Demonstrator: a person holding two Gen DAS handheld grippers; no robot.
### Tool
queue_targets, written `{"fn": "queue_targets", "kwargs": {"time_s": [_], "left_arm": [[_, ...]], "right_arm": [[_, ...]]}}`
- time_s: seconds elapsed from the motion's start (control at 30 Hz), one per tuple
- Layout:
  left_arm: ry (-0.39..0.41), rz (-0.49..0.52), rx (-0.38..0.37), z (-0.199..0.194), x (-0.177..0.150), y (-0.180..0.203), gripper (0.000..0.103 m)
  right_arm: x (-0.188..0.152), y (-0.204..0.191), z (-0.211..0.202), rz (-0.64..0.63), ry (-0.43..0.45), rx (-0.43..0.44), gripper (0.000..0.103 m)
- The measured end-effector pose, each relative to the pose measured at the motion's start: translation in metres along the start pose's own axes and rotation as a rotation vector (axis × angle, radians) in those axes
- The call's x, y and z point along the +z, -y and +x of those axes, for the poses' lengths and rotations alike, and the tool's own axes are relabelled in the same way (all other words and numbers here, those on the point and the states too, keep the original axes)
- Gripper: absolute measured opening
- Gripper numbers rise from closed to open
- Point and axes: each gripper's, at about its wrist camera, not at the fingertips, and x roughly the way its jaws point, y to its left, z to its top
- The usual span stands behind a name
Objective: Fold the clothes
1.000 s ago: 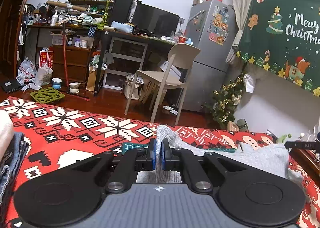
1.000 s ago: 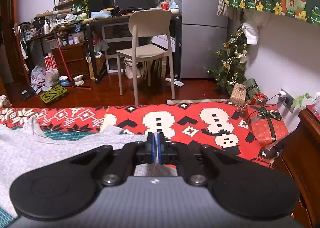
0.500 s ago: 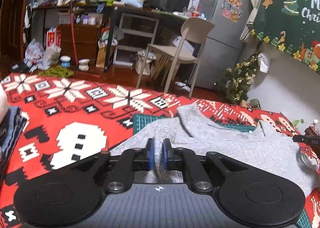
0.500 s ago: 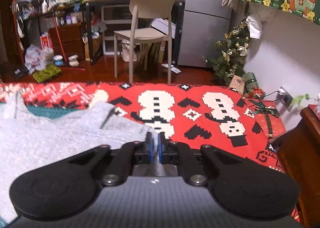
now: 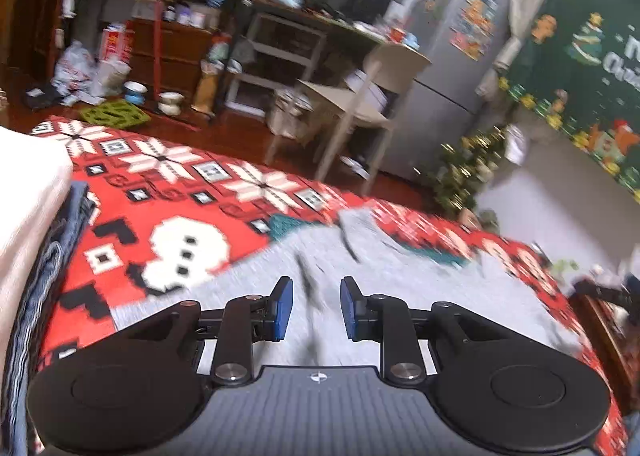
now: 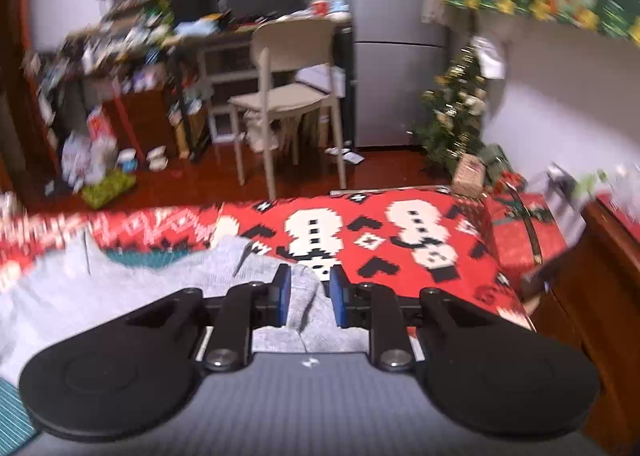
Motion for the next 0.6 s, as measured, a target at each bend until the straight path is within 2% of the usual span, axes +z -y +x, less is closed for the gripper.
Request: {"fn": "queue_targets", "kwargs": {"time_s": [0.17,0.3,0.6], "left_arm": [[-0.029,0.008,-0.005,-0.03,-0.025,0.007,0.023],[-0.044,0.033,0.013,-0.043,-0.037,0.012,0.023],[-0.05,-0.012,-0.008,-0.034,-0.043,-0.002,0.023]], "right_arm": [[-0.02,0.008,-0.042,0.037,-0.025,0.0,0.022],[-0.034,0.019,-0.062,0.119,-0.066,0.054,0.022],[-0.051,0.035,-0.038,0.264,-0.176,0.104,0.022]]}}
